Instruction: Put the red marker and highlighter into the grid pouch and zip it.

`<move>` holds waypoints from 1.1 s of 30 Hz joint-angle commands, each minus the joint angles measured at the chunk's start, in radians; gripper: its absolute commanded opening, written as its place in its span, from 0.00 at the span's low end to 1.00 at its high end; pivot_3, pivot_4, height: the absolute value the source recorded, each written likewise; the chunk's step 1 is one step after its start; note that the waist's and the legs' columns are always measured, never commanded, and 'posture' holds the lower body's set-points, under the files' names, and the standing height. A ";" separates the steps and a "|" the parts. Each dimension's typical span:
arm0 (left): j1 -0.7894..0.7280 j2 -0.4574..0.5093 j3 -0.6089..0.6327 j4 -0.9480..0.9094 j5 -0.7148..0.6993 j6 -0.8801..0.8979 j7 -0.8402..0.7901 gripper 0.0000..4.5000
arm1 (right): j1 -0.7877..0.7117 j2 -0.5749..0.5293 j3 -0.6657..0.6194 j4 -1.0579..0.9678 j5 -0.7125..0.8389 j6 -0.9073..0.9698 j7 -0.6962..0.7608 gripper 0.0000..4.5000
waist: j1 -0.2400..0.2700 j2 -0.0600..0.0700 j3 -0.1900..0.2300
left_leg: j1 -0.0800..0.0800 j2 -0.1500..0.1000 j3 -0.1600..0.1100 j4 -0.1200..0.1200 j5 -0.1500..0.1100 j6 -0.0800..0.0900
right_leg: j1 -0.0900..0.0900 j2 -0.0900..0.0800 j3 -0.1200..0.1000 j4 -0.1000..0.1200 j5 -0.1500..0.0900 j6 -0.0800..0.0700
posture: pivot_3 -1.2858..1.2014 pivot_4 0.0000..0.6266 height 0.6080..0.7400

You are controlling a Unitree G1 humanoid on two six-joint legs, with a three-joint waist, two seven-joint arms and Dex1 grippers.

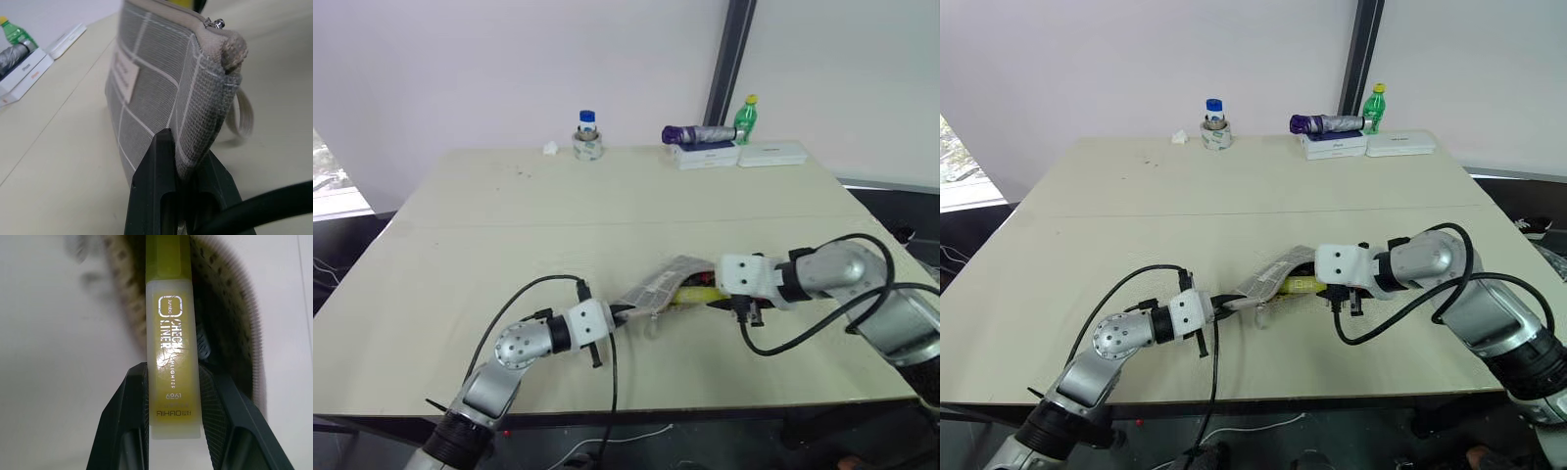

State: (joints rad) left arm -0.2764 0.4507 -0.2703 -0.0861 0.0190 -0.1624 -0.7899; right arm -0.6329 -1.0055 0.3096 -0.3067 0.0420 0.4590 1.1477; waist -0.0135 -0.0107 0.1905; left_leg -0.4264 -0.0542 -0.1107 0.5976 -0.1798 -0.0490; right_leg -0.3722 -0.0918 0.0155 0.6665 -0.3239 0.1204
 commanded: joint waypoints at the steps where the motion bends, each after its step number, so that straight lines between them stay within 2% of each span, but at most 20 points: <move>1: 0.011 0.002 -0.016 -0.047 -0.001 -0.013 -0.009 0.00 | -0.043 0.021 -0.011 -0.003 -0.014 -0.033 0.015 0.19 | 0.000 0.000 0.000 | 0.000 0.000 0.000 0.000 0.000 0.000 | 0.000 0.000 0.000 0.000 0.000 0.000 | 0.52 0.24 1.00; 2: 0.013 0.002 -0.015 -0.050 -0.001 -0.011 -0.008 0.00 | -0.045 0.027 -0.018 0.000 -0.011 -0.033 0.020 0.19 | 0.000 0.000 0.000 | 0.000 0.000 0.000 0.000 0.000 0.000 | 0.000 0.000 0.000 0.000 0.000 0.000 | 0.52 0.24 1.00; 9: 0.021 -0.016 0.016 -0.069 -0.036 0.040 0.018 0.00 | -0.043 0.018 -0.116 0.009 0.023 -0.026 0.023 0.94 | 0.001 0.000 0.000 | 0.000 0.000 0.000 0.000 0.000 0.000 | 0.000 0.000 0.000 0.000 0.000 0.000 | 0.52 0.24 1.00; 16: -0.002 -0.088 0.084 -0.075 -0.139 0.198 0.080 0.00 | -0.014 0.001 -0.273 -0.003 0.116 0.058 0.003 0.94 | 0.002 0.000 0.000 | 0.000 0.000 0.000 0.000 0.000 0.000 | 0.000 0.000 0.000 0.000 0.000 0.000 | 0.52 0.24 1.00; 20: -0.053 -0.169 0.150 -0.090 -0.251 0.346 0.141 0.00 | 0.010 0.051 -0.357 -0.062 0.216 0.198 -0.057 0.94 | 0.002 0.000 0.000 | 0.000 0.000 -0.001 0.000 0.000 0.000 | 0.001 0.000 0.000 0.000 0.000 0.000 | 0.52 0.24 1.00; 23: -0.099 -0.213 0.180 -0.087 -0.297 0.417 0.179 0.00 | 0.030 0.120 -0.380 -0.137 0.284 0.304 -0.131 0.94 | -0.001 0.000 0.000 | 0.000 0.000 -0.001 0.000 0.000 0.000 | 0.000 0.000 0.000 0.001 0.000 0.000 | 0.52 0.24 1.00; 28: -0.175 -0.279 0.204 -0.067 -0.342 0.487 0.237 0.00 | 0.042 0.310 -0.355 -0.203 0.351 0.475 -0.319 0.94 | 0.001 0.000 0.000 | 0.000 -0.001 -0.001 0.001 0.000 0.000 | 0.001 0.000 0.000 0.001 0.000 0.000 | 0.52 0.24 1.00; 33: -0.206 -0.306 0.194 -0.057 -0.346 0.496 0.247 0.00 | 0.045 0.437 -0.314 -0.183 0.340 0.513 -0.454 0.94 | 0.001 0.000 0.000 | 0.000 -0.001 -0.001 0.002 0.000 0.000 | 0.001 0.000 0.000 0.001 0.000 0.001 | 0.52 0.24 1.00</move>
State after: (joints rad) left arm -0.4604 0.1503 -0.0854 -0.1243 -0.3099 0.3421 -0.5466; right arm -0.5736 -0.5828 0.0093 -0.4761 0.3767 0.9697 0.7379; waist -0.0125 -0.0111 0.1906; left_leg -0.4265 -0.0557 -0.1114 0.5991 -0.1796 -0.0490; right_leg -0.3717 -0.0913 0.0153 0.6677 -0.3235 0.1211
